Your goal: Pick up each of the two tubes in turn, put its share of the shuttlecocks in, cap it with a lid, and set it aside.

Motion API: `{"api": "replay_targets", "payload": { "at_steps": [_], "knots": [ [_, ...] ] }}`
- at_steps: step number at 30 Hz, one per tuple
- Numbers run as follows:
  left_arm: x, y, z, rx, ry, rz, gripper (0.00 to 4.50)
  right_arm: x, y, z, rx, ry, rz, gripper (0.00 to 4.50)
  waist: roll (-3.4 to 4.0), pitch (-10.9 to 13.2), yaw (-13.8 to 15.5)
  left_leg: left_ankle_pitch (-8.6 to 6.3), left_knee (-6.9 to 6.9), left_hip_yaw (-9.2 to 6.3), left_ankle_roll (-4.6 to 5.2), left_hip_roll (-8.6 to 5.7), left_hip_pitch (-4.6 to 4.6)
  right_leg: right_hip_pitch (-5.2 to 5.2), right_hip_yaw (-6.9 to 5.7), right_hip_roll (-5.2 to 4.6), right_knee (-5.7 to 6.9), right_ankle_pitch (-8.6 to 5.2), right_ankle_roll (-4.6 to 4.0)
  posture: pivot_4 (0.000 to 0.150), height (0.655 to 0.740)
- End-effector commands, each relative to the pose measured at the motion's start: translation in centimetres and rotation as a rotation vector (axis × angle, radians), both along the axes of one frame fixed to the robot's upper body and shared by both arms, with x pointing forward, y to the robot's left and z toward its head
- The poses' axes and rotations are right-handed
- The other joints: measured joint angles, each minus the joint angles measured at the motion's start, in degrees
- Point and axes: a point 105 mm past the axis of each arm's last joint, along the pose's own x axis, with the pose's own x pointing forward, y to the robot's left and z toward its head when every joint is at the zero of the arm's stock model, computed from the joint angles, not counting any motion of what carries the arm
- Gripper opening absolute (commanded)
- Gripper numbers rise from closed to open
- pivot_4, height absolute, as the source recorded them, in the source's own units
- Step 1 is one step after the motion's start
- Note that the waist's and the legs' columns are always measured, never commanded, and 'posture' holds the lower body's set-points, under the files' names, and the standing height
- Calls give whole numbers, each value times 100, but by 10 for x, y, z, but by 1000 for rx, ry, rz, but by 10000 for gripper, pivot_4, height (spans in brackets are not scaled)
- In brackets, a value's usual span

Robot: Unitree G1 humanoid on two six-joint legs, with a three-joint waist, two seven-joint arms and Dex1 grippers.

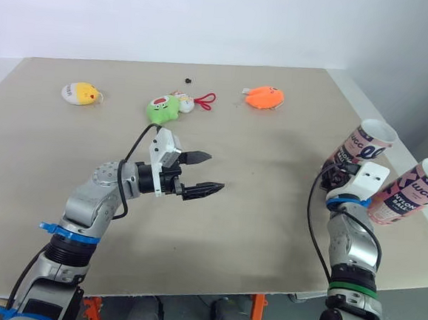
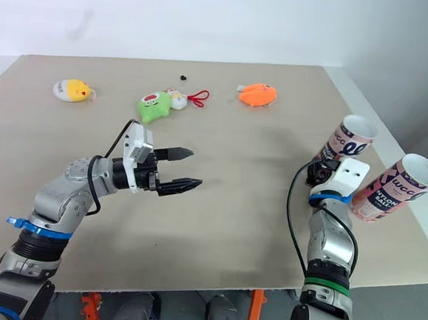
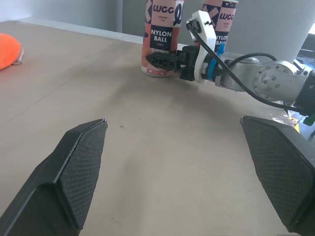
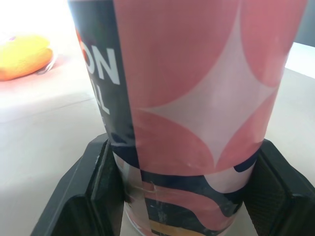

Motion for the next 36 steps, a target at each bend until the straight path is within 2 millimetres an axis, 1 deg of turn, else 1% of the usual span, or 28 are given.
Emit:
{"api": "replay_targets", "payload": {
  "at_steps": [1,2,5,8,9,11,14,17,18,21,22,24,27,30,36],
  "knots": [
    [-3,-3,9,-12,-46,-9,45000,-4,6,4,-24,-13,38,41062,0,0,1,0,0,-1,0,0,0,1,-1,0,0,0,0,1500,7400],
    [-3,-2,8,-13,-45,-8,45000,-6,7,4,-28,-13,47,43327,0,0,2,0,0,0,0,0,0,1,-1,0,0,0,0,1500,7400],
    [-1,0,6,-12,-41,4,45000,-16,8,1,-54,1,65,43327,2,-1,11,0,-1,-2,0,0,-1,-1,-1,1,1,-1,-1,1500,7400],
    [0,2,3,-5,-36,23,45000,-32,5,-5,-62,23,70,43327,3,-2,42,0,0,-2,0,-1,-2,0,-2,-1,0,-2,1,1500,7400],
    [1,4,1,-1,-33,38,45000,-40,6,-6,-64,25,82,43327,3,-2,44,0,-1,-2,0,-1,-2,0,-1,-1,0,-2,1,1500,7400],
    [4,8,-1,4,-29,67,45000,-53,11,-3,-53,0,118,43327,4,-3,58,0,0,-3,0,-1,-2,0,-2,-1,0,-2,1,1500,7400],
    [12,24,-3,-11,-23,164,45000,-75,31,0,-76,-7,233,43327,5,-2,57,0,0,-5,0,0,-3,0,-4,-1,1,-6,4,1500,7400],
    [15,39,-10,4,-13,226,45000,-84,39,2,-92,4,287,43327,10,-5,34,0,2,-3,0,4,1,0,-3,2,1,-12,16,1500,7400],
    [14,42,-12,10,-11,237,45000,-86,46,4,-101,2,328,43327,11,-5,29,1,2,2,-1,7,1,-3,-1,3,0,-11,18,1500,7400],
    [14,63,-21,30,2,325,45000,-96,104,9,-169,13,686,43327,11,-4,30,12,2,7,5,11,10,0,2,6,1,-7,27,1500,7400],
    [15,70,-26,53,-10,370,45000,-98,116,10,-209,21,759,43327,11,-4,29,12,2,7,5,13,11,0,1,8,1,-6,26,1500,7400],
    [16,82,-33,81,-33,439,45000,-96,129,12,-238,26,833,43327,9,-4,41,17,2,7,11,19,17,1,1,15,1,-1,22,1500,7400],
    [13,93,-39,79,-37,503,45000,-89,139,13,-252,26,890,43327,5,-3,61,24,3,0,13,19,13,2,-3,17,1,6,22,1500,7400],
    [6,98,-46,91,-40,532,45000,-84,150,13,-253,22,941,43327,1,-2,67,25,5,0,13,14,9,3,-3,9,-1,6,29,1500,7400],
    [-2,98,-52,109,-46,556,45000,-76,156,9,-240,24,981,43327,-4,0,69,25,4,-1,12,10,-2,-1,-5,3,-3,3,30,1500,7400]
  ]
}}
